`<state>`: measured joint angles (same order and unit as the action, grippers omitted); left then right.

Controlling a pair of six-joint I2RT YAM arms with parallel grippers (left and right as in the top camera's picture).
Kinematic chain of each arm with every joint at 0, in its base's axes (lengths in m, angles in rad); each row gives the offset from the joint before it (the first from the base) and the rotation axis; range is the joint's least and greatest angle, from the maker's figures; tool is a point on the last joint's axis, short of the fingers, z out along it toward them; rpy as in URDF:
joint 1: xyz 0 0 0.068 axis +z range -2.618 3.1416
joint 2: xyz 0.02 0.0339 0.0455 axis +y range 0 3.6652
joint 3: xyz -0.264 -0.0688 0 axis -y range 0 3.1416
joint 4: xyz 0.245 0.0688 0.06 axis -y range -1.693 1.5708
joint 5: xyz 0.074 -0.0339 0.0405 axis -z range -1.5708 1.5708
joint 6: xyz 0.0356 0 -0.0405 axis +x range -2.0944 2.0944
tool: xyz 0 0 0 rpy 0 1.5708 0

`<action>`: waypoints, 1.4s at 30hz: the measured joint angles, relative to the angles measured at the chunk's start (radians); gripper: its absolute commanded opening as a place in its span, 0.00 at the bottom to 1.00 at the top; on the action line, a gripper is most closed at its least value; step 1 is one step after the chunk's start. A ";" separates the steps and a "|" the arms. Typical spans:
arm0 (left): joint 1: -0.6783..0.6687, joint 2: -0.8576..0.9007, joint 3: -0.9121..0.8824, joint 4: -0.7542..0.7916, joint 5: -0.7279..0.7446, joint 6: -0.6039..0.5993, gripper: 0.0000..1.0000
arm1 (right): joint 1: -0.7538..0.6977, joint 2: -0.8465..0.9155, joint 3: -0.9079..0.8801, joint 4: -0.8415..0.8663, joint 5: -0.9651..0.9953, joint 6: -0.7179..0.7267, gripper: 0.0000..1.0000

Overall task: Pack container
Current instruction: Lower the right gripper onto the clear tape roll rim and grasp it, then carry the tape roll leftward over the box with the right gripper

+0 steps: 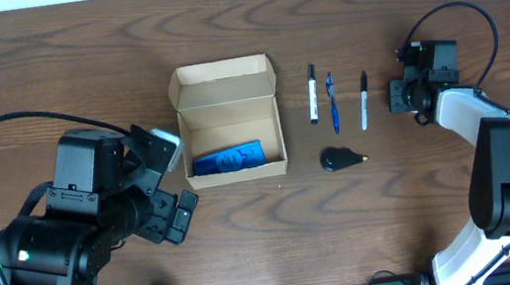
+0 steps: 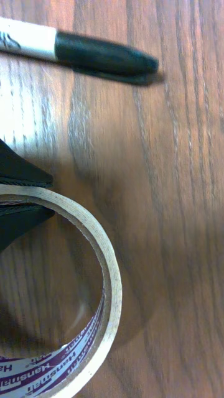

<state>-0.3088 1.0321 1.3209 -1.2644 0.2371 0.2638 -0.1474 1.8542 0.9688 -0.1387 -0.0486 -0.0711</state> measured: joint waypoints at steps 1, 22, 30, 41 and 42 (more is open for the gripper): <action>0.000 0.000 0.000 0.000 0.000 0.000 0.95 | 0.000 0.000 0.010 -0.023 -0.010 0.002 0.01; 0.000 0.000 0.000 0.000 0.000 0.000 0.95 | 0.433 -0.172 0.408 -0.291 -0.136 -0.090 0.01; 0.000 0.000 0.000 0.000 0.000 0.000 0.95 | 0.636 -0.172 0.408 -0.251 -0.155 -0.167 0.01; 0.000 0.000 0.000 0.000 0.000 0.000 0.95 | 0.769 -0.112 0.408 -0.249 -0.164 -0.176 0.01; 0.000 0.000 0.000 0.000 0.000 0.000 0.95 | 0.778 -0.101 0.408 -0.247 -0.166 -0.176 0.01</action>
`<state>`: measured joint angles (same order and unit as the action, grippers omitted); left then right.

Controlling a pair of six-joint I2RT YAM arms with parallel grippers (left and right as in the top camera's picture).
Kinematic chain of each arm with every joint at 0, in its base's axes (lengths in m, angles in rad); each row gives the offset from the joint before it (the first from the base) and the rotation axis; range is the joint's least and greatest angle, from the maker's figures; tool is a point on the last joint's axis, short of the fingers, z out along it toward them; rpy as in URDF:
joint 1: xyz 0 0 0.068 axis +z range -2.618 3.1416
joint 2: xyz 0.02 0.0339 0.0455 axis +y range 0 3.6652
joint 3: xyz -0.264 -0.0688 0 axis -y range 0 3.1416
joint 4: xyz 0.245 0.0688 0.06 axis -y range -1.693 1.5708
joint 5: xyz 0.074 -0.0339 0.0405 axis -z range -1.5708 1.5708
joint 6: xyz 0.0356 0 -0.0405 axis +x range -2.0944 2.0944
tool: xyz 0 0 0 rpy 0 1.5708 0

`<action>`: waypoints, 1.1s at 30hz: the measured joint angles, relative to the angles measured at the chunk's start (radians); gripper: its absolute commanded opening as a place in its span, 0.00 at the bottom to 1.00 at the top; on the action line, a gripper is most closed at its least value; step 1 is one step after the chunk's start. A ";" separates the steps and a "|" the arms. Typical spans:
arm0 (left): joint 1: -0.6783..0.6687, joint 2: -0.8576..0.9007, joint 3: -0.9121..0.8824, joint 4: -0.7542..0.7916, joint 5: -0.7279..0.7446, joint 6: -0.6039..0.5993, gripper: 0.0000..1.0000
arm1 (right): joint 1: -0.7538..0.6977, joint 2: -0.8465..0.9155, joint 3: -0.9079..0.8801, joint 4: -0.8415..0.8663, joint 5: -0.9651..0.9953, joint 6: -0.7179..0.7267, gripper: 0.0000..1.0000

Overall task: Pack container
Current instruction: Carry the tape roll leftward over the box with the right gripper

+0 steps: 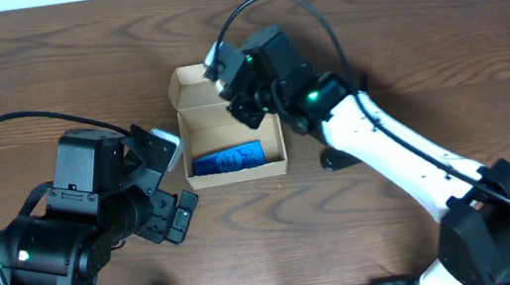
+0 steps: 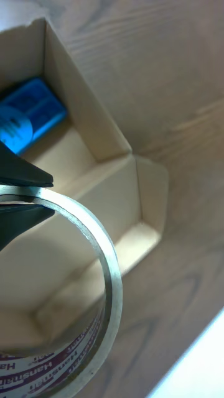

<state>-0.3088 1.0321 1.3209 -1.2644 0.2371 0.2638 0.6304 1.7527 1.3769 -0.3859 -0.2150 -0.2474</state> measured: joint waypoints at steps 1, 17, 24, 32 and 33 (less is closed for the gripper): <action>0.000 0.000 0.000 0.000 0.000 0.000 0.95 | 0.008 0.010 0.000 0.003 -0.002 0.000 0.01; 0.000 0.000 0.000 0.000 0.000 0.000 0.95 | 0.115 0.156 0.000 0.151 0.182 0.217 0.01; 0.000 0.000 0.000 0.000 0.000 0.000 0.95 | 0.163 0.199 0.000 0.206 0.282 0.289 0.01; 0.000 0.000 0.000 0.000 0.000 0.000 0.95 | 0.217 0.204 0.000 0.208 0.367 0.349 0.01; 0.000 0.000 0.000 0.000 0.000 0.000 0.95 | 0.221 0.204 0.000 0.205 0.374 0.352 0.01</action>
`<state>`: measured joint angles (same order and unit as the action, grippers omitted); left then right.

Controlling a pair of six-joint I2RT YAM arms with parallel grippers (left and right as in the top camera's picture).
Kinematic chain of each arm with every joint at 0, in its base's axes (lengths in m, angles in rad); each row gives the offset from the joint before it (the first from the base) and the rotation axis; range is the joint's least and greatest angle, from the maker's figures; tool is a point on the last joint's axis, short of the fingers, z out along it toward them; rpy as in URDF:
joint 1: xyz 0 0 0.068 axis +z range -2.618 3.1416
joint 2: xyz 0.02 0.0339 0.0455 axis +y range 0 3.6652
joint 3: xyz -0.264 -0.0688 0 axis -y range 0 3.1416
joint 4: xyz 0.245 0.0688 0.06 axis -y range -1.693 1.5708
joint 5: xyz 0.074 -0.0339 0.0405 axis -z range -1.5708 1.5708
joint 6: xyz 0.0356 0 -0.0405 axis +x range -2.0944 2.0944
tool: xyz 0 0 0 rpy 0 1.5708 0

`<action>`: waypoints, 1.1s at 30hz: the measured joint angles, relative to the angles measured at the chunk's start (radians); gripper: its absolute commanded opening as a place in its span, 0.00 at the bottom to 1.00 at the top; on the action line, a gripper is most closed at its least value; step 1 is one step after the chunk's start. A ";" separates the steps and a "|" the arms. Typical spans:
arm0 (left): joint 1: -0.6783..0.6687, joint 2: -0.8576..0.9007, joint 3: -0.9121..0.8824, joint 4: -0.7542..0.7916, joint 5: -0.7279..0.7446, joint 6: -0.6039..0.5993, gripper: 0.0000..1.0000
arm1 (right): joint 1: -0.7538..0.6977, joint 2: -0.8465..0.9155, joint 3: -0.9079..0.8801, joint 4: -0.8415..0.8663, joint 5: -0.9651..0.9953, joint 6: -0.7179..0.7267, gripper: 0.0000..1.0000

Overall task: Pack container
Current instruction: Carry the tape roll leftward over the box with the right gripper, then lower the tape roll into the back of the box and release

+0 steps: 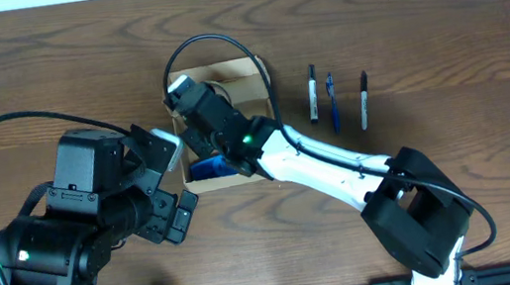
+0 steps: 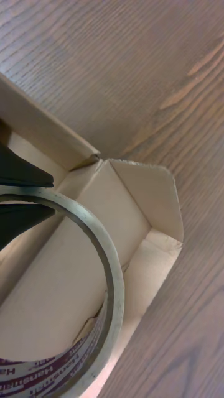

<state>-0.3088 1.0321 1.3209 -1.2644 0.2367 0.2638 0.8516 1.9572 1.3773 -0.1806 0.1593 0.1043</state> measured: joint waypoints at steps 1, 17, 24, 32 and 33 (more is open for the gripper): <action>0.000 0.000 0.000 0.000 0.000 0.000 0.95 | 0.006 0.000 0.000 -0.002 0.010 0.003 0.01; 0.000 0.000 0.000 0.000 0.000 0.000 0.95 | 0.061 0.000 0.000 -0.048 0.058 0.109 0.01; 0.000 0.000 0.000 0.000 0.000 0.000 0.95 | 0.061 0.014 0.000 -0.010 0.063 0.131 0.01; 0.000 0.000 0.000 0.000 0.000 0.000 0.95 | 0.061 0.031 0.000 -0.004 0.067 0.146 0.51; 0.000 0.000 0.000 0.000 0.000 0.000 0.95 | 0.061 0.032 0.000 -0.005 0.066 0.146 0.52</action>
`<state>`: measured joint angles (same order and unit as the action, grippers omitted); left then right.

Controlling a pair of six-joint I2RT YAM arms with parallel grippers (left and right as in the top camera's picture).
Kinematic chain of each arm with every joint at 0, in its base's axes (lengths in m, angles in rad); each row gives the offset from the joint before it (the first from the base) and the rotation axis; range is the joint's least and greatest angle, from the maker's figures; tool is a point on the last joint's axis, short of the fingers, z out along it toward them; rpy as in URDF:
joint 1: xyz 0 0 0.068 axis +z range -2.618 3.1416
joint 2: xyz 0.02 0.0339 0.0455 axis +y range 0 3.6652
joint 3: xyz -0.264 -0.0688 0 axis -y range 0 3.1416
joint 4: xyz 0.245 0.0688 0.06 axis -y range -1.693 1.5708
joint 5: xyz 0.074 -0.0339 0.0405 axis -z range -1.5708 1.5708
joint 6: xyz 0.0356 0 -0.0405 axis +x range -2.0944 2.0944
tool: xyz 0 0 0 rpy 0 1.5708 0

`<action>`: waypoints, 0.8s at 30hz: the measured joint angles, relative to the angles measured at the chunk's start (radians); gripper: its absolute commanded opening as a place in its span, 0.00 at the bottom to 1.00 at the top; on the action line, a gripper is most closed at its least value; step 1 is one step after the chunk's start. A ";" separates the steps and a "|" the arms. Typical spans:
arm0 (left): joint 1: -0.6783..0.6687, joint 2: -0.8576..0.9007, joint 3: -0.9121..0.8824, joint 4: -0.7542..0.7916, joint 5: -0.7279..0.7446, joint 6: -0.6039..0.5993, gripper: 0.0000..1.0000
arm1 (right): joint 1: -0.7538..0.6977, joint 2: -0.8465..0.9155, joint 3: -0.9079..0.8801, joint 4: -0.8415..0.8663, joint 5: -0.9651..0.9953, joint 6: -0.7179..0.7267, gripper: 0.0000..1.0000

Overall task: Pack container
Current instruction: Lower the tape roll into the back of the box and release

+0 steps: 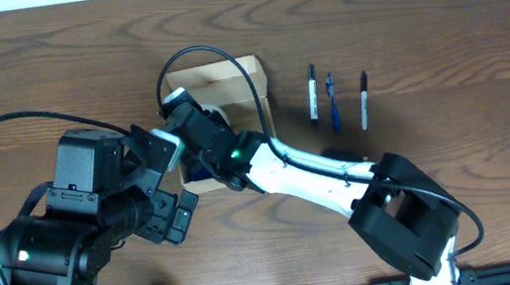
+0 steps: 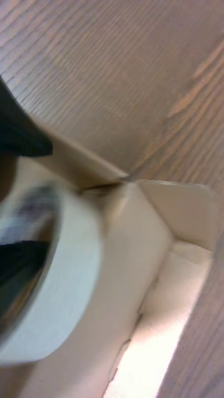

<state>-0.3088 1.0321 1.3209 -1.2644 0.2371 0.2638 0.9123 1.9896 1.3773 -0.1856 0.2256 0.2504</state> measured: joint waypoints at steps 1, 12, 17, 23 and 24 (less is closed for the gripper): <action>0.000 0.000 0.000 0.000 0.000 0.000 0.95 | 0.000 0.003 0.000 -0.001 -0.001 0.001 0.52; 0.000 0.000 0.000 0.000 0.000 0.000 0.95 | 0.000 0.003 0.000 -0.030 0.000 0.001 0.63; 0.000 0.000 0.000 0.000 0.000 0.000 0.95 | 0.000 -0.030 0.000 -0.054 0.000 -0.032 0.66; 0.000 0.000 0.000 0.000 0.000 0.000 0.95 | -0.002 -0.164 0.000 -0.086 0.039 -0.069 0.69; 0.000 0.000 0.000 0.000 0.000 0.000 0.95 | -0.004 -0.183 0.000 -0.094 0.044 -0.072 0.69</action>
<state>-0.3088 1.0321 1.3209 -1.2644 0.2371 0.2638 0.9085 1.8069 1.3773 -0.2798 0.2695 0.1780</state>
